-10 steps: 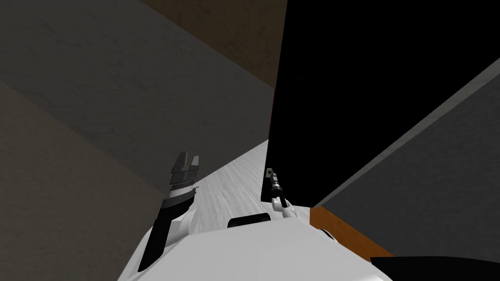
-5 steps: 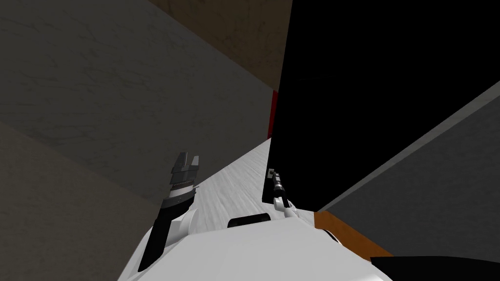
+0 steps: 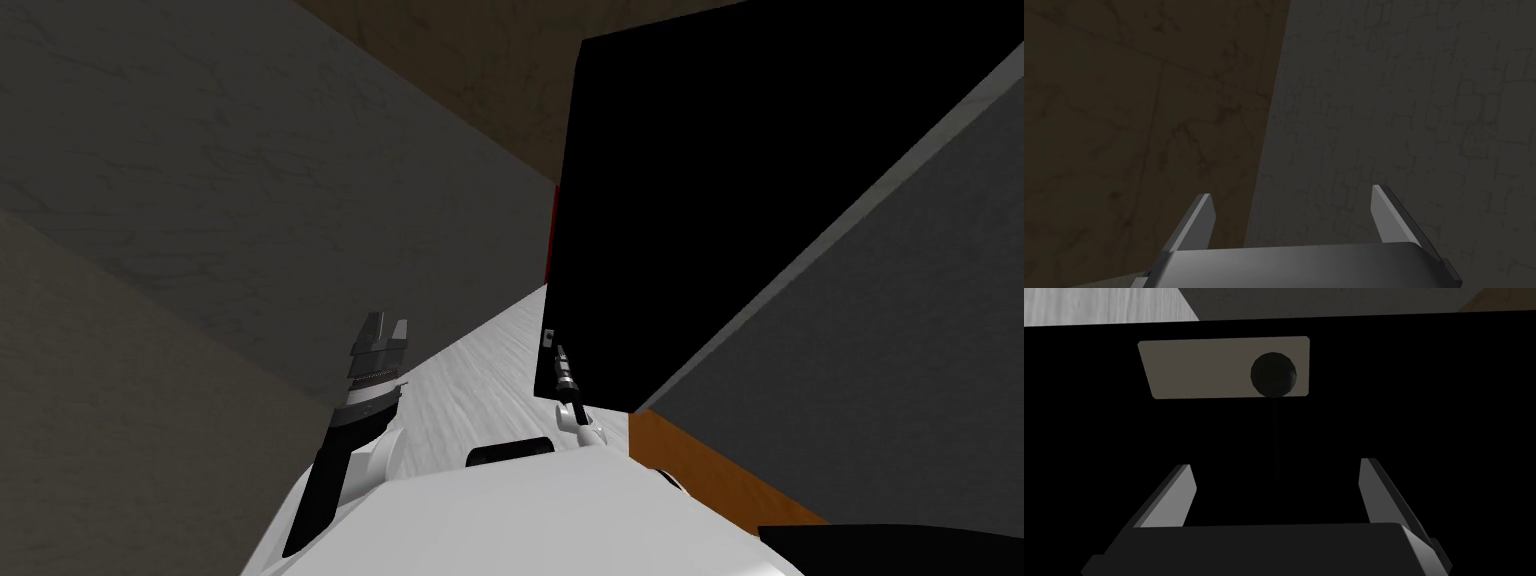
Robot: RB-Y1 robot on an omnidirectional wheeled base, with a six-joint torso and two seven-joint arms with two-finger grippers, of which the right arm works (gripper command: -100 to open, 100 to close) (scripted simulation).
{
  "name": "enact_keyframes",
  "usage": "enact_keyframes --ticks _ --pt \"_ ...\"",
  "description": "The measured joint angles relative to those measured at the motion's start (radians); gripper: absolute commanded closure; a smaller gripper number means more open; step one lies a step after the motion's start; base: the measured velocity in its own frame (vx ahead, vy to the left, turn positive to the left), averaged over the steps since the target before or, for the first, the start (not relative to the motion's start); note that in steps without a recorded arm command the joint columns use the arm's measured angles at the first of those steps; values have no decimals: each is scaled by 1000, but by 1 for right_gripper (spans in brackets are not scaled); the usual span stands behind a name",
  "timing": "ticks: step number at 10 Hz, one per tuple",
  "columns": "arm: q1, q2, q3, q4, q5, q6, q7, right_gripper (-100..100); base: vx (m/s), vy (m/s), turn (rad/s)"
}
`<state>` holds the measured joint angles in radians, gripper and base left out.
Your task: Push the door open
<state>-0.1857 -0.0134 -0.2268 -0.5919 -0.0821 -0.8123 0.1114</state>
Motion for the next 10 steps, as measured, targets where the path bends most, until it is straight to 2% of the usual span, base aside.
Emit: enact_keyframes --ticks 1,2,3,4,5,7,10 --pt "20 18 8 -42 5 18 2 -100 -158 21 -26" --pt "19 31 9 -47 6 24 8 -100 -44 14 3" --pt "4 31 7 -17 4 12 10 -100 -67 8 -32" --pt "9 48 9 -33 6 15 14 -100 -42 5 -9" --pt "10 50 10 -36 6 18 15 -100 76 1 23" --pt "8 13 8 -25 5 10 10 -100 179 -16 28" --pt "7 -10 3 -21 2 4 14 -100 191 -54 24"
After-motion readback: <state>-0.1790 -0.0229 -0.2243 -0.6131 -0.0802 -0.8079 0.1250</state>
